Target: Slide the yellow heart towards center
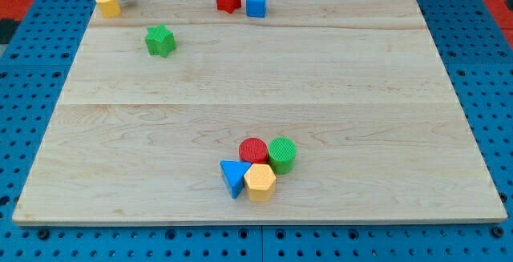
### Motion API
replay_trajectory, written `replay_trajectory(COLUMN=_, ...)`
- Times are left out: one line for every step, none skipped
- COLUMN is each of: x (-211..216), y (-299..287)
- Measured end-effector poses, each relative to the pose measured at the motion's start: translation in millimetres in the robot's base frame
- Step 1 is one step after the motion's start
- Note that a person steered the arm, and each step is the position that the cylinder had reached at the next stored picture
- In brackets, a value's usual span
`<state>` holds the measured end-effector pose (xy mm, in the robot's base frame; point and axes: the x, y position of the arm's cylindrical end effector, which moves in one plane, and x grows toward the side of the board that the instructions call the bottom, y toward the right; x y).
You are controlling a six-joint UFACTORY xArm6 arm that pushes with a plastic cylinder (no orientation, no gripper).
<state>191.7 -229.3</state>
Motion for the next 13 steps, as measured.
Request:
replay_trajectory(x=1, y=18)
replay_trajectory(x=21, y=20)
replay_trajectory(x=49, y=20)
replay_trajectory(x=76, y=12)
replay_trajectory(x=90, y=-27)
replay_trajectory(x=89, y=-69)
replay_trajectory(x=88, y=-76)
replay_trajectory(x=79, y=-76)
replay_trajectory(x=68, y=-76)
replay_trajectory(x=59, y=-76)
replay_trajectory(x=46, y=-76)
replay_trajectory(x=27, y=-76)
replay_trajectory(x=0, y=-76)
